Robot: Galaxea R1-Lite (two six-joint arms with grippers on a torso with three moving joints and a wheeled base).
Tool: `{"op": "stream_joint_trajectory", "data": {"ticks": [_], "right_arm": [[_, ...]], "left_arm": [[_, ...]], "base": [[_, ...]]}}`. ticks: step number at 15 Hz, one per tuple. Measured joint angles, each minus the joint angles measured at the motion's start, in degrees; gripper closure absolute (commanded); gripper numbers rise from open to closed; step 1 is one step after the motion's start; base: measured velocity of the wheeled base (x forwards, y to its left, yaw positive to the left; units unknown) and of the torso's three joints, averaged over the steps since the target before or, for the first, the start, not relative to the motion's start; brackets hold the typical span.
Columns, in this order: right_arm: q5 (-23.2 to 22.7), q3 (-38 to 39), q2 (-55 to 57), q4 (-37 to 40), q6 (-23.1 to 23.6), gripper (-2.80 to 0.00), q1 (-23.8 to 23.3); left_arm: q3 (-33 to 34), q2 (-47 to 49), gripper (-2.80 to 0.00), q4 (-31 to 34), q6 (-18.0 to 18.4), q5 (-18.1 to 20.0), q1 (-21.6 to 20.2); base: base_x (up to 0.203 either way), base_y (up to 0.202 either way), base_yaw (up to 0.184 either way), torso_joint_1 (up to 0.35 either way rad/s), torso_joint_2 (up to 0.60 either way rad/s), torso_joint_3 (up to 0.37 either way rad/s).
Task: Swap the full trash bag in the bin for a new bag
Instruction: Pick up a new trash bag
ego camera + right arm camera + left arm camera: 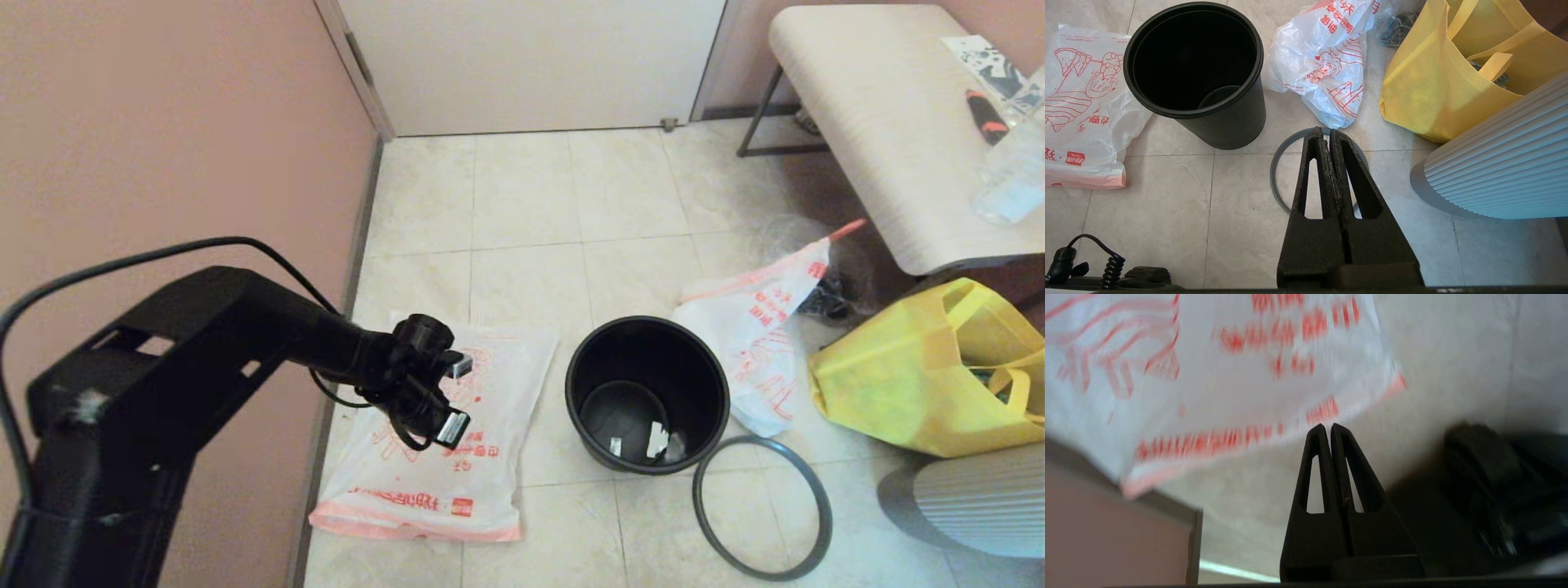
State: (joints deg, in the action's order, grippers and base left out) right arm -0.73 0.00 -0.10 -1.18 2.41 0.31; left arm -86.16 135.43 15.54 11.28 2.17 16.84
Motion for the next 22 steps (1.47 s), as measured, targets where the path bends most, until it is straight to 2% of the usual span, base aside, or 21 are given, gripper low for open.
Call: {"op": "stream_joint_trajectory", "data": {"ticks": [4, 6, 7, 9, 13, 17, 19, 22], "right_arm": [[0.0, 0.0, 0.0, 0.0, 0.0, 0.00, 0.0], [0.0, 0.0, 0.0, 0.0, 0.0, 0.00, 0.0], [0.0, 0.0, 0.0, 0.0, 0.0, 0.00, 0.0], [0.0, 0.0, 0.0, 0.0, 0.0, 0.00, 0.0], [0.0, 0.0, 0.0, 0.0, 0.0, 0.00, 0.0], [0.0, 0.0, 0.0, 0.0, 0.0, 0.00, 0.0], [0.0, 0.0, 0.0, 0.0, 0.0, 0.00, 0.0], [0.0, 0.0, 0.0, 0.0, 0.0, 0.00, 0.0]], "left_arm": [[-18.3, 11.5, 0.00, 9.6, -0.2, -0.2, 1.5], [-22.9, 15.7, 0.00, 14.0, -0.2, -0.2, 2.7], [-23.6, 17.2, -2.80, 14.1, -0.1, -0.3, 3.1], [-24.4, 19.8, -2.80, 11.8, 0.0, -0.5, 3.7], [-24.7, 23.2, -2.80, 3.2, 0.0, -1.8, 4.2], [-24.6, 23.6, -2.80, 2.2, -0.3, -2.5, 4.5], [-24.6, 23.8, -2.80, 0.5, -0.2, -5.9, 4.9], [-24.5, 25.6, -2.80, -7.1, -0.2, -12.5, 6.3]], "base": [[0.000, 0.000, 0.000, 0.000, 0.00, 0.000], [0.000, 0.000, 0.000, 0.000, 0.00, 0.000], [0.000, 0.000, 0.000, 0.000, 0.00, 0.000], [0.000, 0.000, 0.000, 0.000, 0.00, 0.000], [0.000, 0.000, 0.000, 0.000, 0.00, 0.000], [0.000, 0.000, 0.000, 0.000, 0.00, 0.000], [0.000, 0.000, 0.000, 0.000, 0.00, 0.000], [0.000, 0.000, 0.000, 0.000, 0.00, 0.000]]}}
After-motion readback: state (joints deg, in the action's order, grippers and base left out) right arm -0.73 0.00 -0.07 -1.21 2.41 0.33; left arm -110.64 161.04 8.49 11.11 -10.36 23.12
